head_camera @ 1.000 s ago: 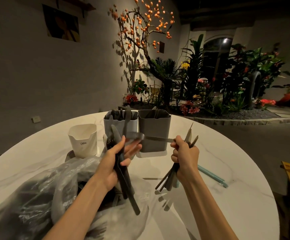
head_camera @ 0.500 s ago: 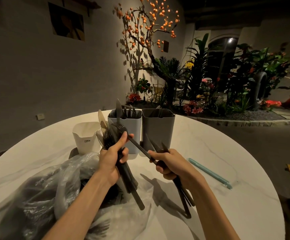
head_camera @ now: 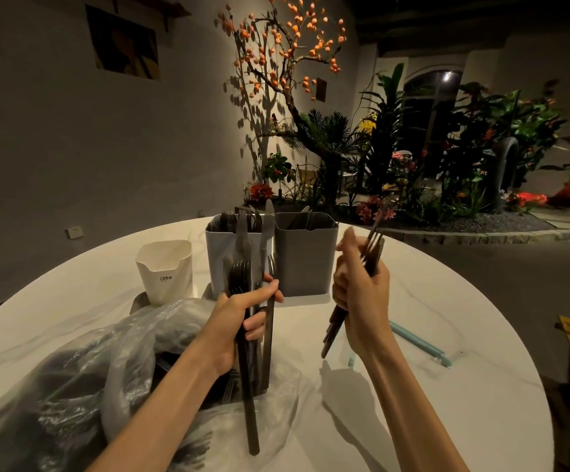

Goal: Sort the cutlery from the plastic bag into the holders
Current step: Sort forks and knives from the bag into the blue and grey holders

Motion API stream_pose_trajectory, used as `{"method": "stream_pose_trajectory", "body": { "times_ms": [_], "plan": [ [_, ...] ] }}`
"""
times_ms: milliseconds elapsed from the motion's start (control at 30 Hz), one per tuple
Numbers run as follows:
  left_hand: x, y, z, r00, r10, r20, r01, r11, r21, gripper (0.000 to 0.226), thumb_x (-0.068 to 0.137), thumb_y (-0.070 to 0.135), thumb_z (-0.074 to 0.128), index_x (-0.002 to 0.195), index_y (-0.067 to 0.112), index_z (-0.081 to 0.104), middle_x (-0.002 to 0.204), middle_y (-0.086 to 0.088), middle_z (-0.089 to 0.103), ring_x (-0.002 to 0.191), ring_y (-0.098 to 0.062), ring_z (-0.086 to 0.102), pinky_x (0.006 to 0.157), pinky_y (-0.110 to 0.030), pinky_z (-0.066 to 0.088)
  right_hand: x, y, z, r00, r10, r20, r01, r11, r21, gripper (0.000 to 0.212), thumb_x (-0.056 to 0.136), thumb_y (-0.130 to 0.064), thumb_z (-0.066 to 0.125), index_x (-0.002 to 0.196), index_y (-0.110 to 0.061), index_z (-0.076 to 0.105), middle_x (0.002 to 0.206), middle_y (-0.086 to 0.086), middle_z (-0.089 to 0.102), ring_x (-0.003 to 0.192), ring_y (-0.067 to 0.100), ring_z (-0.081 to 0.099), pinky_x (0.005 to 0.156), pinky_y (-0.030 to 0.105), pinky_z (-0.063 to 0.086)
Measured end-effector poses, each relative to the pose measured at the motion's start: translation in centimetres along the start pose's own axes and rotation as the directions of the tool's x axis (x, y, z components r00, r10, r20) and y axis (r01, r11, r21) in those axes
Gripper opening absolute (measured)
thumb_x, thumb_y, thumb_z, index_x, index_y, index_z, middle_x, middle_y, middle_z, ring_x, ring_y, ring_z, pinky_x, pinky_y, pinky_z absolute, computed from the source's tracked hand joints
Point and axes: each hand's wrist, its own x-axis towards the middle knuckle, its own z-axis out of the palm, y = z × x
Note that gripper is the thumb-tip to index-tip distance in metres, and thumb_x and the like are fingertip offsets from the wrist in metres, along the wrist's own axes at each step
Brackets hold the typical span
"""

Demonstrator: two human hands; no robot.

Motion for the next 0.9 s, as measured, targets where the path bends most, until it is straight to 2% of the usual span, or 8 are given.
{"method": "stream_pose_trajectory", "body": {
  "times_ms": [67, 200, 300, 400, 500, 633, 800, 900],
  "plan": [
    [0.1, -0.3, 0.0, 1.0, 0.006, -0.015, -0.006, 0.999, 0.036, 0.014, 0.08, 0.02, 0.075, 0.09, 0.01, 0.073, 0.084, -0.01, 0.064, 0.037, -0.004, 0.032, 0.035, -0.016, 0.026, -0.4, 1.2, 0.4, 0.996, 0.036, 0.076, -0.023, 0.986, -0.163, 0.027, 0.097, -0.038, 0.06, 0.084, -0.015, 0.058, 0.051, -0.009, 0.039, 0.044, 0.004, 0.033, 0.043, 0.017, 0.029],
    [0.1, -0.7, -0.1, 1.0, 0.009, -0.026, -0.004, 0.987, 0.161, 0.018, 0.088, 0.019, 0.073, 0.099, 0.006, 0.069, 0.085, -0.01, 0.065, 0.038, -0.005, 0.032, 0.035, -0.017, 0.028, -1.0, 4.1, 1.1, 0.936, 0.335, 0.107, -0.251, 0.85, -0.463, 0.049, 0.096, -0.055, 0.056, 0.069, -0.014, 0.059, 0.047, -0.01, 0.047, 0.043, 0.006, 0.041, 0.042, 0.017, 0.034],
    [0.0, -0.5, 0.0, 0.998, -0.036, 0.048, 0.028, 0.988, 0.15, 0.017, 0.091, 0.013, 0.07, 0.103, 0.002, 0.065, 0.08, -0.009, 0.062, 0.036, -0.004, 0.033, 0.033, -0.016, 0.029, -0.7, 3.7, 1.1, 0.952, 0.306, 0.007, -0.285, 0.894, -0.346, 0.052, 0.094, -0.058, 0.057, 0.073, -0.011, 0.063, 0.047, -0.009, 0.041, 0.042, 0.006, 0.034, 0.041, 0.018, 0.028],
    [-0.3, -0.2, 0.3, 0.98, -0.144, 0.138, 0.12, 0.978, 0.17, 0.017, 0.091, 0.011, 0.068, 0.106, 0.004, 0.065, 0.08, -0.01, 0.062, 0.037, -0.003, 0.033, 0.034, -0.015, 0.029, -0.3, 2.2, 1.0, 0.981, 0.191, -0.027, -0.193, 0.969, -0.156, 0.035, 0.088, -0.048, 0.071, 0.099, -0.015, 0.073, 0.046, -0.011, 0.046, 0.041, 0.007, 0.033, 0.043, 0.02, 0.029],
    [-0.6, -0.4, 0.5, 0.948, -0.255, 0.191, 0.203, 0.945, 0.255, 0.019, 0.091, 0.012, 0.069, 0.109, 0.005, 0.066, 0.083, -0.011, 0.063, 0.038, -0.003, 0.035, 0.034, -0.015, 0.031, -0.3, 2.2, 0.7, 0.99, 0.125, -0.064, -0.134, 0.977, -0.169, 0.024, 0.086, -0.04, 0.076, 0.1, -0.02, 0.076, 0.046, -0.014, 0.052, 0.045, 0.007, 0.036, 0.044, 0.022, 0.03],
    [-0.5, -0.6, 0.3, 0.945, -0.269, 0.184, 0.222, 0.945, 0.24, 0.017, 0.09, 0.01, 0.071, 0.106, 0.007, 0.068, 0.084, -0.013, 0.062, 0.039, -0.004, 0.035, 0.035, -0.016, 0.028, 0.5, 2.6, -0.4, 0.964, 0.138, -0.227, -0.165, 0.981, -0.106, 0.024, 0.091, -0.037, 0.071, 0.094, -0.013, 0.076, 0.047, -0.012, 0.045, 0.044, 0.005, 0.034, 0.043, 0.019, 0.03],
    [-0.7, -0.3, -0.1, 0.889, -0.365, 0.277, 0.274, 0.908, 0.316, 0.015, 0.092, 0.011, 0.07, 0.106, 0.006, 0.069, 0.085, -0.013, 0.063, 0.038, -0.003, 0.038, 0.036, -0.014, 0.033, 0.7, 2.6, -0.5, 0.965, 0.24, -0.105, -0.254, 0.954, -0.158, 0.037, 0.083, -0.046, 0.077, 0.106, -0.018, 0.071, 0.047, -0.012, 0.048, 0.047, 0.005, 0.038, 0.043, 0.018, 0.031],
    [-0.7, -0.4, -0.1, 0.864, -0.406, 0.297, 0.306, 0.893, 0.332, 0.015, 0.091, 0.01, 0.071, 0.106, 0.006, 0.072, 0.086, -0.014, 0.064, 0.039, -0.004, 0.042, 0.038, -0.014, 0.037, 0.7, 2.9, -0.5, 0.96, 0.181, -0.213, -0.22, 0.959, -0.18, 0.029, 0.086, -0.037, 0.077, 0.094, -0.01, 0.072, 0.046, -0.015, 0.049, 0.056, 0.008, 0.042, 0.049, 0.02, 0.034]
  ]
}}
